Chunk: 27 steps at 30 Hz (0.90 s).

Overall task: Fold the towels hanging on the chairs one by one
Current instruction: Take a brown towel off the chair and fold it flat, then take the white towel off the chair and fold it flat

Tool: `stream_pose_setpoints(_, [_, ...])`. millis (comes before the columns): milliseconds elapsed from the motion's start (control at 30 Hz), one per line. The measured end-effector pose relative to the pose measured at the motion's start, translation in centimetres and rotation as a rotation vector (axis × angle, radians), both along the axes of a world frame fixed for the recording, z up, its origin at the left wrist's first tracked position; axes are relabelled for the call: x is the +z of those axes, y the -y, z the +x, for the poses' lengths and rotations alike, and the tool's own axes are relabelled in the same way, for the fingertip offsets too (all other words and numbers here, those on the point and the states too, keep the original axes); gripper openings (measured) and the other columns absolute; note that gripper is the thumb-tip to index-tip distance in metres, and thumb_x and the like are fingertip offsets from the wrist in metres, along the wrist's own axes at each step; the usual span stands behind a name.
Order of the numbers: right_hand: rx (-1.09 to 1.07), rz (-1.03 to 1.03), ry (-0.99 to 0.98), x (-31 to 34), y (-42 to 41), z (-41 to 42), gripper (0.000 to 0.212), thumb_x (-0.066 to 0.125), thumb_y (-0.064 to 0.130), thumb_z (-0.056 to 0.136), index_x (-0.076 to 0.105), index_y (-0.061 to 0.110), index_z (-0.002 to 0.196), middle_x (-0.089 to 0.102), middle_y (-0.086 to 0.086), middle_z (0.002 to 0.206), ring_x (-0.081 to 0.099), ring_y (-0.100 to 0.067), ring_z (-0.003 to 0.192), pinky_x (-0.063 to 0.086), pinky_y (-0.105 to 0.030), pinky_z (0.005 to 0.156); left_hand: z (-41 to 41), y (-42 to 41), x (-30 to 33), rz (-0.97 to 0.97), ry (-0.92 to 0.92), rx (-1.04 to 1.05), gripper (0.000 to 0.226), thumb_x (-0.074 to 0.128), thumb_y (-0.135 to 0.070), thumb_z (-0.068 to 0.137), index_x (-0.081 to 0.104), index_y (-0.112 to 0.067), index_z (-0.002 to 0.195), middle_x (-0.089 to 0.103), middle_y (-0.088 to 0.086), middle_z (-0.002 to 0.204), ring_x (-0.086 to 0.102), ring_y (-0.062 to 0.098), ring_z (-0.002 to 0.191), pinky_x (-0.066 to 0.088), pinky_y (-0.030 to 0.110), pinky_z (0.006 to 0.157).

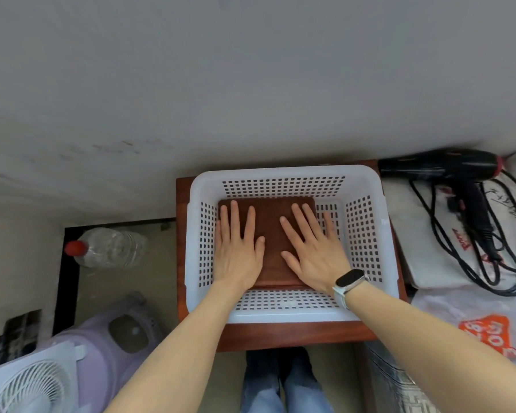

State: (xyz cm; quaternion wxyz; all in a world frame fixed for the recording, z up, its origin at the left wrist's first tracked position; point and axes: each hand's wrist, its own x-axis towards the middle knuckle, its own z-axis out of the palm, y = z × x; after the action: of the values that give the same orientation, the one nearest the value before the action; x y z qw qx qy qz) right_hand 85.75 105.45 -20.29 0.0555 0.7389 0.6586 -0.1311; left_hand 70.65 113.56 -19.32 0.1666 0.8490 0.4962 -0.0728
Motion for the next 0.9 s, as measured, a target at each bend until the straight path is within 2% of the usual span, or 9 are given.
stream_pose_setpoints(100, [0.002,-0.052,-0.020,-0.4,-0.2,0.2,0.063,0.029,0.051,0.086,0.031,0.018,0.139,0.036,-0.017,0.146,0.035,-0.033,0.135,0.023,-0.057,0.109,0.1,0.0,-0.5,0.017,-0.036,-0.008,0.057,0.001,-0.047,0.089,-0.022,-0.023,0.137,-0.029,0.006,0.146,-0.029,0.023,0.135,-0.018,0.036,0.110])
stream_pose_setpoints(167, [0.003,-0.067,-0.051,0.2,-0.4,0.1,0.064,0.027,0.050,0.086,0.031,0.016,0.141,0.033,-0.018,0.148,0.031,-0.034,0.136,0.030,-0.058,0.107,0.3,-0.2,-0.1,-0.010,-0.065,-0.005,0.058,0.008,-0.044,0.094,-0.021,-0.022,0.139,-0.025,0.009,0.151,-0.026,0.025,0.139,-0.018,0.036,0.110])
stream_pose_setpoints(267, [0.002,-0.109,-0.139,1.9,-0.9,0.2,0.069,0.011,0.048,0.084,0.021,0.017,0.146,0.009,-0.015,0.155,0.005,-0.033,0.143,0.011,-0.052,0.114,0.7,-0.7,1.6,-0.066,-0.083,0.006,0.061,0.024,-0.037,0.098,-0.009,-0.021,0.146,-0.016,0.010,0.155,-0.018,0.026,0.142,-0.012,0.036,0.113])
stream_pose_setpoints(300, [-0.007,-0.102,-0.155,2.7,-1.0,0.1,0.068,0.012,0.044,0.084,0.026,0.016,0.144,0.013,-0.016,0.154,0.008,-0.034,0.143,0.010,-0.051,0.114,0.8,-0.8,2.4,-0.073,-0.048,0.020,0.060,0.028,-0.034,0.098,-0.002,-0.019,0.147,-0.010,0.010,0.156,-0.013,0.025,0.144,-0.007,0.036,0.115])
stream_pose_setpoints(400, [-0.028,-0.027,-0.164,4.9,-0.7,-0.7,0.050,0.031,0.029,0.082,0.059,0.011,0.119,0.056,-0.016,0.129,0.045,-0.037,0.127,0.034,-0.054,0.102,0.5,-0.2,4.9,-0.100,0.242,0.173,0.049,0.034,-0.025,0.098,0.024,-0.014,0.144,0.018,0.007,0.155,0.011,0.020,0.144,0.011,0.030,0.115])
stream_pose_setpoints(533, [-0.031,0.097,-0.386,9.0,-0.8,-2.8,0.038,0.039,0.019,0.089,0.057,0.010,0.120,0.061,-0.009,0.120,0.049,-0.030,0.122,0.038,-0.042,0.103,-2.1,1.8,9.3,-0.074,0.546,0.391,0.040,0.041,-0.021,0.096,0.042,-0.016,0.135,0.040,-0.001,0.142,0.036,0.012,0.131,0.025,0.016,0.102])
stream_pose_setpoints(633, [-0.038,0.061,-0.517,11.9,-1.0,-5.2,0.034,0.038,0.018,0.094,0.054,0.012,0.123,0.060,-0.005,0.119,0.050,-0.023,0.115,0.042,-0.037,0.097,-5.9,3.6,11.7,-0.005,0.543,0.531,0.036,0.045,-0.017,0.093,0.049,-0.012,0.128,0.049,0.002,0.131,0.046,0.016,0.120,0.031,0.017,0.093])
stream_pose_setpoints(700, [0.013,0.020,-0.567,14.1,-0.9,-8.0,0.032,0.038,0.018,0.093,0.057,0.013,0.118,0.063,-0.004,0.115,0.054,-0.022,0.109,0.044,-0.035,0.092,-9.4,5.3,13.3,0.014,0.513,0.649,0.034,0.046,-0.017,0.093,0.051,-0.011,0.126,0.051,0.003,0.130,0.048,0.019,0.119,0.035,0.024,0.096])
stream_pose_setpoints(900, [0.342,-0.049,-0.650,17.0,4.4,-18.7,0.030,0.040,0.016,0.091,0.058,0.013,0.116,0.063,-0.005,0.116,0.056,-0.023,0.108,0.044,-0.034,0.092,-20.8,15.6,15.2,0.023,0.347,0.956,0.034,0.049,-0.016,0.091,0.054,-0.007,0.123,0.054,0.012,0.128,0.049,0.030,0.119,0.036,0.037,0.101])
